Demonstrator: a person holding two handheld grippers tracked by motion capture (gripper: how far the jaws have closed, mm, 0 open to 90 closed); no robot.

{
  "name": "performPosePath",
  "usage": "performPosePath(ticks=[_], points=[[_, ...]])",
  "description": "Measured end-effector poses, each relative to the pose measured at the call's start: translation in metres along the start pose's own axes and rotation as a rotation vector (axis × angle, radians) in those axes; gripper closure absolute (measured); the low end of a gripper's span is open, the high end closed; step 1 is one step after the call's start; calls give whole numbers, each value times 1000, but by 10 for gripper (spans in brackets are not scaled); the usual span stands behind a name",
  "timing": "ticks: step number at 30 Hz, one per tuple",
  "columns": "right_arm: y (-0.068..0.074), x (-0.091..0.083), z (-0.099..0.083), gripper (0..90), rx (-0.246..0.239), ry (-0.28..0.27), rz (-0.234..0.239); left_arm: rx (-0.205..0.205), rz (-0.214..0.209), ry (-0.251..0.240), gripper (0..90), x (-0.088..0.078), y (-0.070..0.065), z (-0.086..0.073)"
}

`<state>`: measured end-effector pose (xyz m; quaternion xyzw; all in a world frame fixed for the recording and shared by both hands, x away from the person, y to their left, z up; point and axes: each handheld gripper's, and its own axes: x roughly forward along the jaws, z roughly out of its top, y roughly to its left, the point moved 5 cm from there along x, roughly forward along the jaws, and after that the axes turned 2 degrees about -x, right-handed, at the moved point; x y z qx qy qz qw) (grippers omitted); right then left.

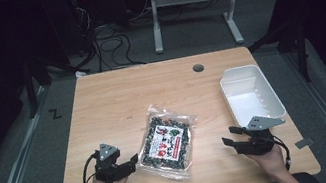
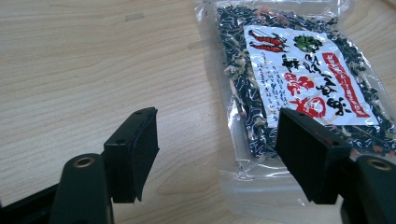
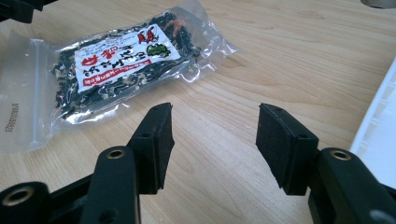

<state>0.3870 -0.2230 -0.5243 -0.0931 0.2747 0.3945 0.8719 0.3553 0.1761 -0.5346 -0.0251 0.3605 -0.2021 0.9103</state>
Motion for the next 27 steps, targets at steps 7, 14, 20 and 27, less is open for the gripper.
performPosePath(ticks=[7, 14, 20, 27], points=[[0, 0, -1, 477, 28, -13, 30, -12, 22, -12, 307, -2, -1, 0], [1, -4, 0, 471, -4, -68, -40, 20, 11, -17, 265, -3, -7, 6], [5, -4, 0, 457, -10, -47, -40, 33, -8, 50, 224, 3, -15, 11], [0, -3, -2, 375, 54, -21, -28, 31, 2, 65, 194, 20, -25, 26]])
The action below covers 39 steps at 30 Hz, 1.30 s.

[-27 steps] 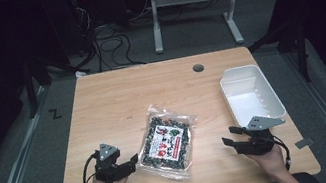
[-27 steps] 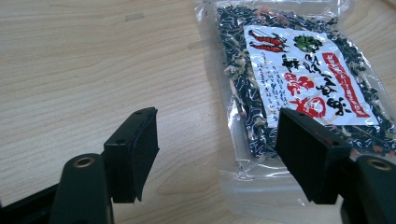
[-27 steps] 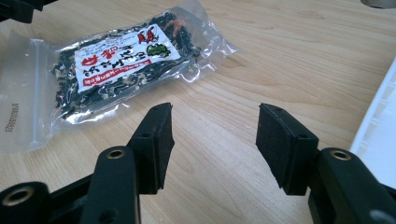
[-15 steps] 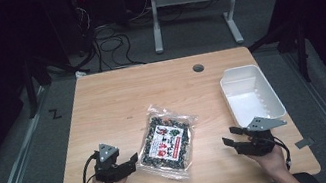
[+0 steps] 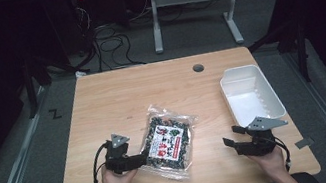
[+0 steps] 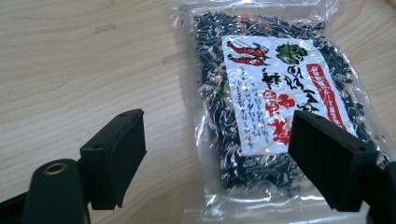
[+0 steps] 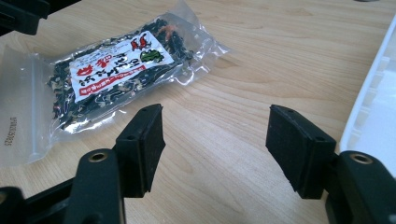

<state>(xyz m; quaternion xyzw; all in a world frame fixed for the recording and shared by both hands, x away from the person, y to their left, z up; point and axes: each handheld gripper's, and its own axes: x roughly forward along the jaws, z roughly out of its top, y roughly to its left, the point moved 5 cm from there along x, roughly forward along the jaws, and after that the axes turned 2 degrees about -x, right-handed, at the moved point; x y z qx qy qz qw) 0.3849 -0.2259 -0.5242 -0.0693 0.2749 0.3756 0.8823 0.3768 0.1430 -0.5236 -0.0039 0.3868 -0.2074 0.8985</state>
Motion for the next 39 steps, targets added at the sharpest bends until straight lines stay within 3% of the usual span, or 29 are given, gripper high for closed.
performPosePath(ticks=[5, 11, 15, 18, 22, 25, 28, 33, 39], points=[[0, 1, -1, 357, 4, 12, -4, 9, 4, 17, 186, 11, -10, 6], [5, 4, -2, 349, -31, 35, 5, 39, 46, 84, 155, 36, -21, 8], [6, 4, -2, 352, -30, 52, 15, 34, 68, 105, 156, 49, -21, 8], [7, 5, -3, 351, -43, 57, 26, 20, 61, 121, 157, 57, -23, 7], [7, 7, -4, 349, -43, 80, 36, 38, 73, 146, 165, 63, -23, 5], [9, 7, -5, 356, -44, 84, 44, 23, 64, 151, 160, 65, -22, 5], [12, 8, -5, 358, -62, 96, 54, 45, 61, 147, 185, 64, -22, 4], [12, 11, -7, 347, -62, 118, 49, 48, 13, 156, 195, 63, -20, 2], [7, 8, -5, 343, 3, 96, 43, 50, -24, 164, 199, 60, -19, -2]])
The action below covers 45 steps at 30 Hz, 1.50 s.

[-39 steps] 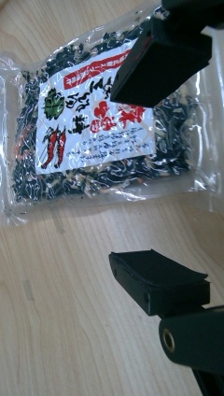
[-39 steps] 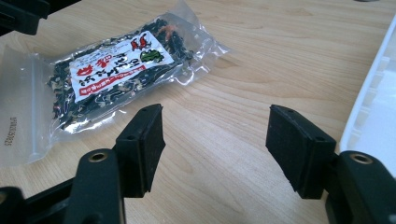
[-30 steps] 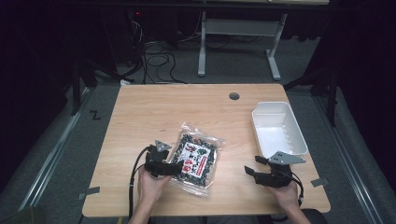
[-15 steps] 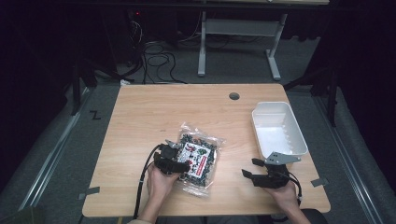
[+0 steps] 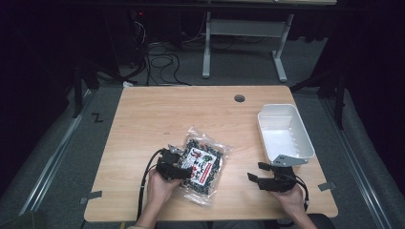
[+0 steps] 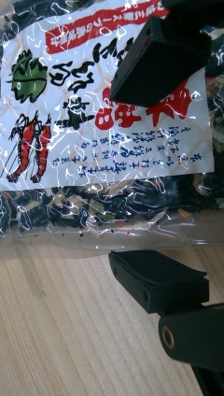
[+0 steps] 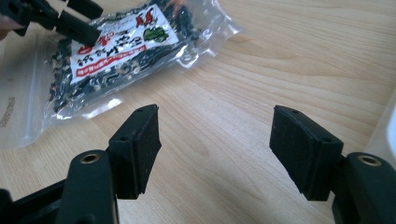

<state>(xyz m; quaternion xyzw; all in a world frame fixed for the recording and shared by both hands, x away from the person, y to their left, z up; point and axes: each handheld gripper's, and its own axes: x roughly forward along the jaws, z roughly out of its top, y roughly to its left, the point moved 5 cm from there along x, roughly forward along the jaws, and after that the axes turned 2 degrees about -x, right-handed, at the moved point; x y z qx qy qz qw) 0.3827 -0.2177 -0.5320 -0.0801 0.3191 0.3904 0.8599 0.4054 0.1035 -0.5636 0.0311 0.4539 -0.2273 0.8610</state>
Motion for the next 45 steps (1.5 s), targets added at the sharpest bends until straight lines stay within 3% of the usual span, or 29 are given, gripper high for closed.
performPosePath(ticks=[4, 7, 14, 17, 18, 22, 33, 39, 45], points=[[1, -2, 2, 343, -5, -10, -8, 29, -8, -5, 199, -2, -2, -3], [1, -4, 4, 344, -11, -12, -9, 75, 5, -19, 201, -3, -3, -3], [-3, -10, 9, 339, 29, 14, 22, 105, -21, -18, 204, -7, -11, -11], [-2, -9, 13, 342, 22, 36, 40, 112, -29, -18, 205, -8, -14, -13], [-1, -4, 16, 340, 6, 77, 60, 121, -26, -23, 205, -8, -14, -13], [1, 2, 21, 331, -16, 115, 66, 124, -44, -23, 206, -9, -18, -16], [1, 21, 42, 407, -49, 167, 81, 168, -94, -15, 205, -7, -29, -17], [0, 44, 49, 391, -30, 234, 94, 180, -108, -16, 205, -7, -30, -17], [-2, 60, 55, 377, -23, 257, 95, 198, -96, -22, 205, -7, -31, -16]])
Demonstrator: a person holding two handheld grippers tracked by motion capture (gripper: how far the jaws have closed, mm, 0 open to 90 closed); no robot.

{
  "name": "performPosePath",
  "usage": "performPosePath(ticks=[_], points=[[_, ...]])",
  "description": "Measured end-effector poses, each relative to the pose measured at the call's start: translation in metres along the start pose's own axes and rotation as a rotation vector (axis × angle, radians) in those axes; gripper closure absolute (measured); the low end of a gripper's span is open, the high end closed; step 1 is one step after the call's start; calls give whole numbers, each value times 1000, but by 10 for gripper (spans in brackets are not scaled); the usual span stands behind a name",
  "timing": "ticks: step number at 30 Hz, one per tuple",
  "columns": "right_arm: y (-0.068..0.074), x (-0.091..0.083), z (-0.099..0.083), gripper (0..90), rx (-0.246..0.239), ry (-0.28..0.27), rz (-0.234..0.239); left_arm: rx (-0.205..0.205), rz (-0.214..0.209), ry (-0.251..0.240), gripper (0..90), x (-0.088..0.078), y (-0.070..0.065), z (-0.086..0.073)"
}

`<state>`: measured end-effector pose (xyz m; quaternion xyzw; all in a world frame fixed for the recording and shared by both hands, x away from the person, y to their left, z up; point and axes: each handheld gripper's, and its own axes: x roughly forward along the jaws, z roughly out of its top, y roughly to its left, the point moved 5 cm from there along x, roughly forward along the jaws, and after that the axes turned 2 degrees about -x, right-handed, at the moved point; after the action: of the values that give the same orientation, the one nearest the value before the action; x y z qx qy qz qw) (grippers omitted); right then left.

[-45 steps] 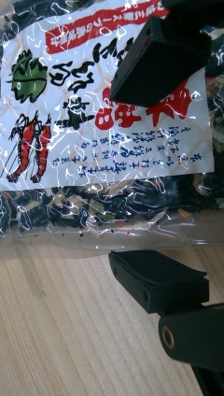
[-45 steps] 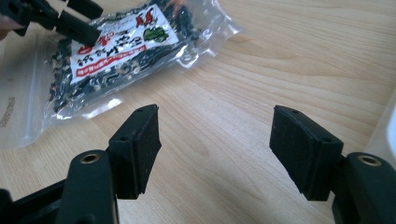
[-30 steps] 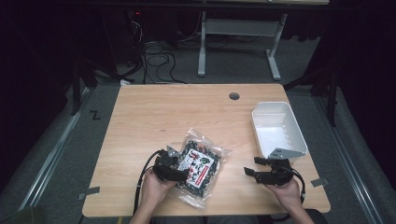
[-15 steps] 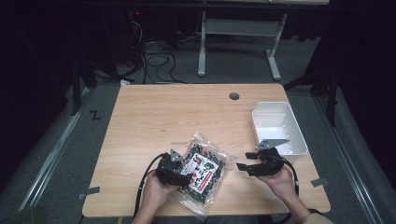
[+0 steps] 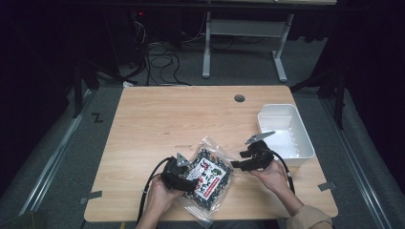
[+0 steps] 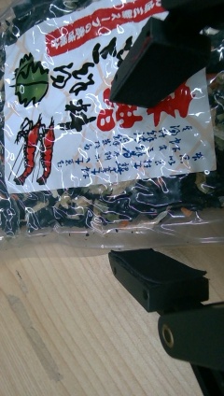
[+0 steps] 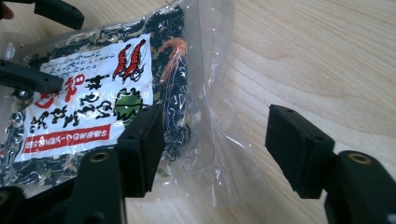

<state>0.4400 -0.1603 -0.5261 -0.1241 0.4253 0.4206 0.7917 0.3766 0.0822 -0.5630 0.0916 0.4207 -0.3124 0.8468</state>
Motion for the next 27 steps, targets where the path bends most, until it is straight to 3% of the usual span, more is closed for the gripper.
performPosePath(ticks=[4, 8, 13, 15, 18, 24, 27], points=[[-2, 10, 1, 331, 13, 50, 9, 5, -5, -1, 205, 1, 0, 0], [-5, 19, 4, 350, 35, 76, 32, 6, -7, -2, 205, 1, 1, 1], [-3, 32, 0, 491, 49, 145, 100, -1, -8, -4, 205, 1, 1, 1], [-3, 35, -1, 575, 67, 146, 149, -6, -12, -6, 205, 2, 1, 1], [-2, 35, 0, 660, 74, 144, 183, -10, -14, -6, 205, 2, 2, 1], [-2, 30, 2, 809, 60, 110, 172, -18, -18, -9, 205, 2, 2, 1], [-1, 27, 3, 843, 40, 106, 159, -19, -19, -11, 204, 3, 3, 1]])
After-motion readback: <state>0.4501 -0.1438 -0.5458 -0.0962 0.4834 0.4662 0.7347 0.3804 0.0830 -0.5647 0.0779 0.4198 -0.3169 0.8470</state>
